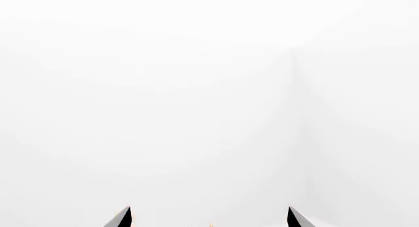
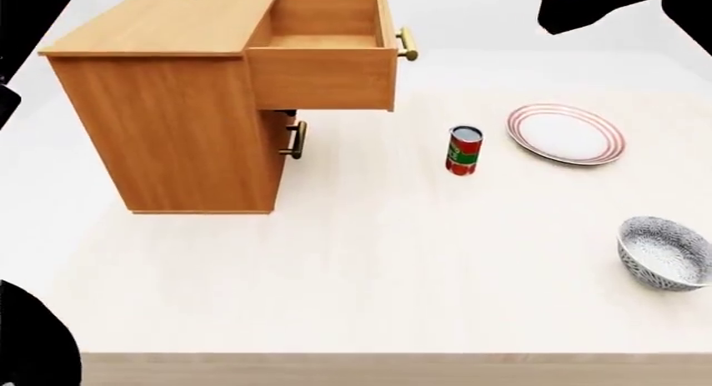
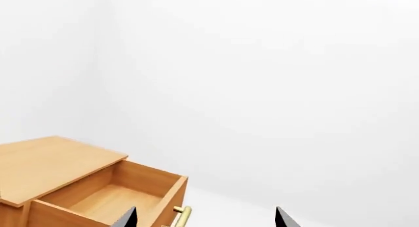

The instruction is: Put the bowl in the top drawer of the cabinet.

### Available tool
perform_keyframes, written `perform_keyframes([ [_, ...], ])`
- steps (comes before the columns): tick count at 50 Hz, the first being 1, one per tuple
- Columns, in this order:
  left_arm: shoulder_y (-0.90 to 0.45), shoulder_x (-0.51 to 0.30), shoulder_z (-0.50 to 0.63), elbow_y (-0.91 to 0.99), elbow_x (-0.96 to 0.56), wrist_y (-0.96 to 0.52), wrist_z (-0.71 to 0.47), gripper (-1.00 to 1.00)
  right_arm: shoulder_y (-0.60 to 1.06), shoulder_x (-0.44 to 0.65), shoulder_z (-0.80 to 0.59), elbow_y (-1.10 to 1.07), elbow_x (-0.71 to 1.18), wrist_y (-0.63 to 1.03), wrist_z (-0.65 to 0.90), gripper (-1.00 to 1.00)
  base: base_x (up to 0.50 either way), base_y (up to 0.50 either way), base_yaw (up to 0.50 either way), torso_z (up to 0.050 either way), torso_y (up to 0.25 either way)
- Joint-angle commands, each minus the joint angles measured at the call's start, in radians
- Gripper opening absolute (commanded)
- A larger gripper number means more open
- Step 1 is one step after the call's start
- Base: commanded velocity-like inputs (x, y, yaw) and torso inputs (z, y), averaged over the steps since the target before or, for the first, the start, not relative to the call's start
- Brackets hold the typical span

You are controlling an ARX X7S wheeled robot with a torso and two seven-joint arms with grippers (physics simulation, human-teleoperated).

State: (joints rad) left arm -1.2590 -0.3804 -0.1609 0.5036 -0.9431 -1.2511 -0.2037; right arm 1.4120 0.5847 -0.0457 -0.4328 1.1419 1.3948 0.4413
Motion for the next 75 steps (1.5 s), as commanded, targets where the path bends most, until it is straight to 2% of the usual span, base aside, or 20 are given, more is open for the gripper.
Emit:
perform_keyframes([
  [1,-0.137,-0.012,0.032,-0.084,0.003,-0.028,-0.012,1.00,0.165,0.022,-0.121,0.130,-0.061,-0.029,-0.107,1.00,0.25,0.00,0.00,0.000,0.000],
  [17,-0.220,-0.018,0.020,-0.098,-0.040,-0.088,-0.058,1.00,0.237,0.032,-0.160,0.193,-0.072,-0.027,-0.143,1.00,0.25,0.00,0.00,0.000,0.000],
  [65,-0.200,-0.035,0.044,-0.111,-0.052,-0.022,-0.061,1.00,0.228,0.036,-0.170,0.201,-0.047,-0.059,-0.129,1.00,0.25,0.00,0.00,0.000,0.001],
  [75,-0.210,-0.034,0.042,-0.115,-0.065,-0.022,-0.067,1.00,0.308,0.096,-0.128,0.226,0.046,0.078,-0.078,1.00,0.01,0.00,0.00,0.000,0.000],
])
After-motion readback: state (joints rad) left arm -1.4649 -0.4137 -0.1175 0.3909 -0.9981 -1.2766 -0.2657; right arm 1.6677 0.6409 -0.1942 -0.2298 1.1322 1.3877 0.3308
